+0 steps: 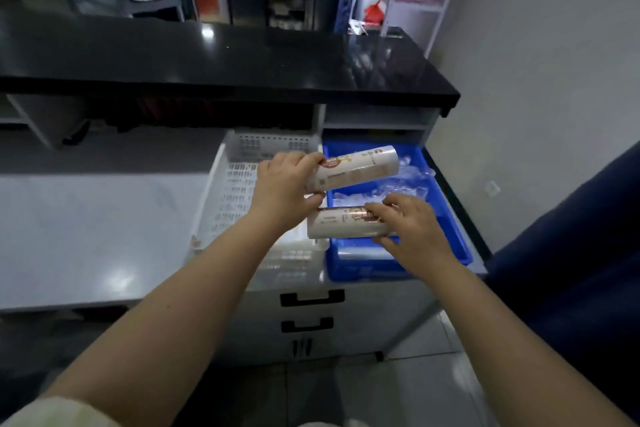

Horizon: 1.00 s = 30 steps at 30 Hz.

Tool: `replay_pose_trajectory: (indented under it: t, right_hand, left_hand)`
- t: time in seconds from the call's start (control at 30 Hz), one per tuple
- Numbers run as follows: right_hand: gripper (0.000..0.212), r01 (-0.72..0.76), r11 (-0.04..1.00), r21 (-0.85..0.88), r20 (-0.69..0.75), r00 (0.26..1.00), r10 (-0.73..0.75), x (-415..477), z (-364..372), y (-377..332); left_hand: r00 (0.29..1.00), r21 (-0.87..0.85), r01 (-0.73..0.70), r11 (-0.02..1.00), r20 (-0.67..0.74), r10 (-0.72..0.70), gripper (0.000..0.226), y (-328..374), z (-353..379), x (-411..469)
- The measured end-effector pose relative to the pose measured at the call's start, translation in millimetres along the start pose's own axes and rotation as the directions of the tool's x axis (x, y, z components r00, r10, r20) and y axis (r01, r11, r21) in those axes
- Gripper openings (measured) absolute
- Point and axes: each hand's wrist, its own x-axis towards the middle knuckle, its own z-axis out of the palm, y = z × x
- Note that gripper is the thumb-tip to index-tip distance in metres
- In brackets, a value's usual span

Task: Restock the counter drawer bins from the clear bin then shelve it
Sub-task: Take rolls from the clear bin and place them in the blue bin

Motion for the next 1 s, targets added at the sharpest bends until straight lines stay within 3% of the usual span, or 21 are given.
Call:
replay_pose_trajectory:
  t: [0.27, 0.43, 0.63, 1.0]
  right_hand:
    - [0.051, -0.102, 0.995, 0.012, 0.232, 0.968, 0.097, -7, 19, 102]
    - [0.047, -0.095, 0.991, 0.091, 0.300, 0.952, 0.063, 1, 47, 112]
    - [0.050, -0.192, 0.965, 0.180, 0.414, 0.904, 0.103, 3, 61, 116]
    - [0.037, 0.078, 0.971, 0.224, 0.498, 0.848, -0.183, 28, 78, 63]
  left_hand:
    - [0.991, 0.007, 0.038, 0.999, 0.125, -0.038, 0.060, 49, 87, 29]
    - [0.987, 0.009, 0.060, 0.998, 0.150, -0.061, 0.063, 39, 101, 32]
    - [0.985, 0.017, 0.078, 0.997, 0.150, -0.080, 0.063, 22, 103, 32]
    - [0.987, -0.007, 0.082, 0.997, 0.137, -0.080, 0.062, 12, 97, 31]
